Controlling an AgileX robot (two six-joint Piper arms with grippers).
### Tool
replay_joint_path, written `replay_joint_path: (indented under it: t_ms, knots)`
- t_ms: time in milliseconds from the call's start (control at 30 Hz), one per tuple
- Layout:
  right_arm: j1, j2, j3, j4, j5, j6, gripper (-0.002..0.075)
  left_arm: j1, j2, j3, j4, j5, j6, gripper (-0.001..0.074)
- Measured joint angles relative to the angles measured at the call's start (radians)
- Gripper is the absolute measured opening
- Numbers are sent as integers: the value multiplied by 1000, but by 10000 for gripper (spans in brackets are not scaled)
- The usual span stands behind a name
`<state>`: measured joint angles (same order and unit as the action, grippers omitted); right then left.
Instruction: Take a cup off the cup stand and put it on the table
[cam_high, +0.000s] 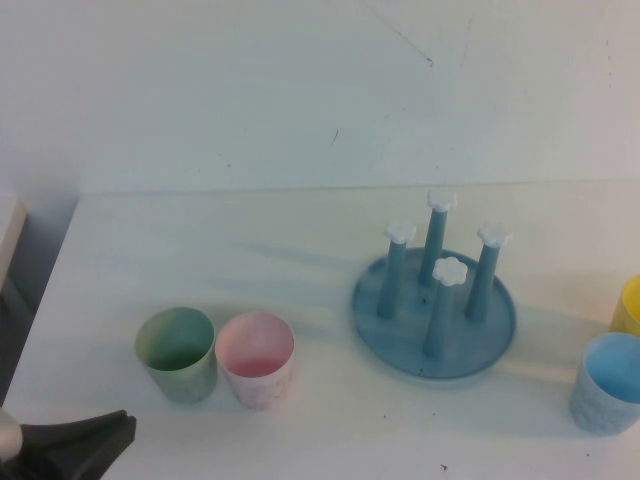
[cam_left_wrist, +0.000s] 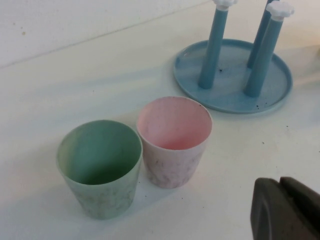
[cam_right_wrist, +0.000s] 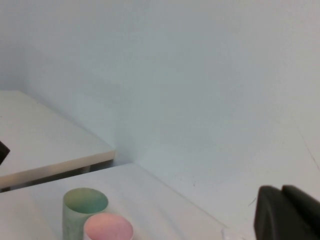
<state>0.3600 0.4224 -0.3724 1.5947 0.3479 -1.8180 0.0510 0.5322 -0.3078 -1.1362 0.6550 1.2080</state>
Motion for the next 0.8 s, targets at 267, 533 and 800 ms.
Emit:
replay_joint_path:
  t_ms: [267, 533, 800]
  knots:
    - [0, -10, 37, 24, -316, -128, -1, 0, 0, 0, 0, 16, 0, -2]
    - [0, -135, 41, 52, -520, -308, -1, 0, 0, 0, 0, 19, 0, -2]
    - [0, -175, 146, -16, -569, -239, -1, 0, 0, 0, 0, 19, 0, -2]
